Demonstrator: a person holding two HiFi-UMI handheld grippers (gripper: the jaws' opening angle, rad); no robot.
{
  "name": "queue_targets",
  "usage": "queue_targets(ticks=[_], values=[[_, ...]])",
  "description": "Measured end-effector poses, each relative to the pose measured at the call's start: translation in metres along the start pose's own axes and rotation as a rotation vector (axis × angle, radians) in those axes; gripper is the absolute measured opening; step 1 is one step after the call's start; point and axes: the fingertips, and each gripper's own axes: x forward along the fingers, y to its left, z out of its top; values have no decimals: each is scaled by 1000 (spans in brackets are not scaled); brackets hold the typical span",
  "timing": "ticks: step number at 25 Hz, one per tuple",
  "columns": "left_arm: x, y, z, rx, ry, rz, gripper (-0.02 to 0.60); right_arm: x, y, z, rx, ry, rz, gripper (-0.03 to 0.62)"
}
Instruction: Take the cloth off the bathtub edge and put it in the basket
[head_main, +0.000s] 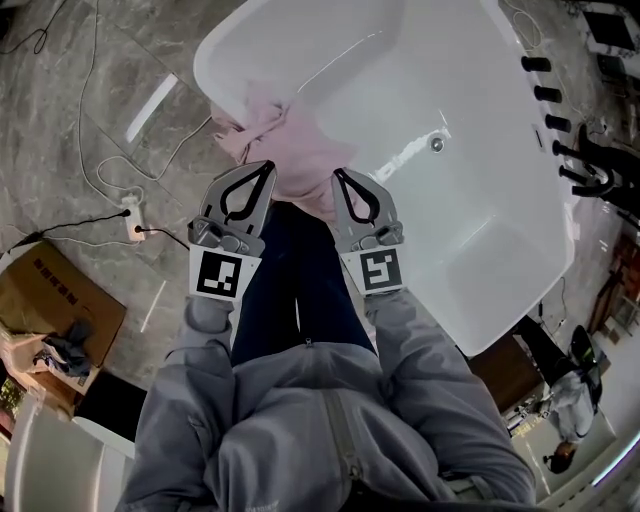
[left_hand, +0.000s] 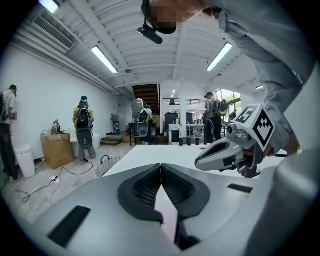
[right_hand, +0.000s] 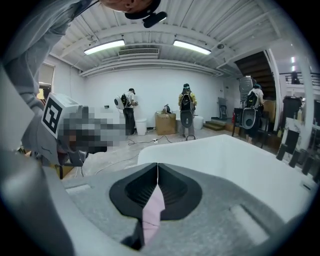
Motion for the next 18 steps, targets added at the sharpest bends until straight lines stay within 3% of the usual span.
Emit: queue_targets(ticks=[9, 18], values=[[15, -1, -53, -124, 101, -19, 8, 7, 5, -43, 65, 96, 35, 6], [15, 9, -93, -150, 212, 8, 12, 7, 4, -83, 135, 219, 37, 29]])
